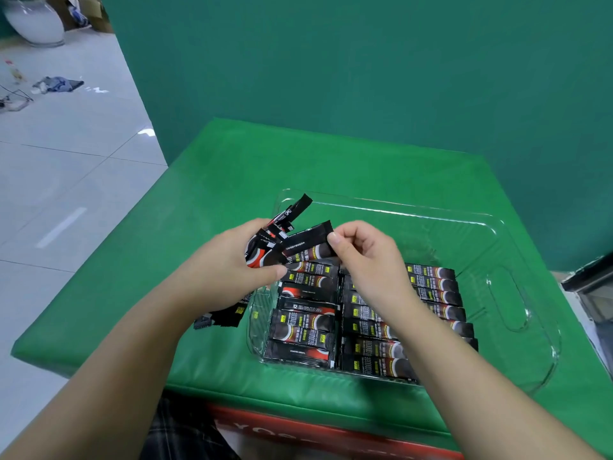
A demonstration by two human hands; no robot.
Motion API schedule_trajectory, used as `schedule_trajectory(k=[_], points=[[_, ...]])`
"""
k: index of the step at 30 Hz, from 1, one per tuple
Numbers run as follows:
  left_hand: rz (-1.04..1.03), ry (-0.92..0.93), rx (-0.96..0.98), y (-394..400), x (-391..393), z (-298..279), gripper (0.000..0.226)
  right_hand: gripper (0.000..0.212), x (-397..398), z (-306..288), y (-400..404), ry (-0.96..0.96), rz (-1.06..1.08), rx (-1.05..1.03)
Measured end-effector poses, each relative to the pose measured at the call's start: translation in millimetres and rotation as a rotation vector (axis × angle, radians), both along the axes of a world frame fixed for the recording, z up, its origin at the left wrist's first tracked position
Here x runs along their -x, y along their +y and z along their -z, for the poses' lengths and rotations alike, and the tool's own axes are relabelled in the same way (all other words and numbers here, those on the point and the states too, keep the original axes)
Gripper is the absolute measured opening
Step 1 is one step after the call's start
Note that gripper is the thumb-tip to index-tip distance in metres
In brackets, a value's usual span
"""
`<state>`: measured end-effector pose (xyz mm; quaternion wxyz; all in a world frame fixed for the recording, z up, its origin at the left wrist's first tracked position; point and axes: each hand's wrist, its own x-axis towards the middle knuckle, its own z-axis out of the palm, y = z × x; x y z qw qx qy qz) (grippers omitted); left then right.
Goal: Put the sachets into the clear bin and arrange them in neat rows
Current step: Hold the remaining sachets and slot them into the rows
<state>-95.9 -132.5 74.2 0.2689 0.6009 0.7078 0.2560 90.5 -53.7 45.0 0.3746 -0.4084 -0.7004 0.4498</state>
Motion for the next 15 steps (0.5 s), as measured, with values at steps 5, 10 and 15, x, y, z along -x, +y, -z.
schedule_trajectory(k=[5,10,15], points=[[-0.006,-0.046,-0.041,2,1,2,0.034,0.020,-8,4,7,0.068,0.132,-0.003],[-0.017,-0.023,-0.019,4,2,4,0.044,0.015,-32,27,34,-0.040,0.372,0.121],[-0.030,-0.049,-0.022,4,2,4,0.039,0.018,-20,52,54,-0.294,0.339,0.181]])
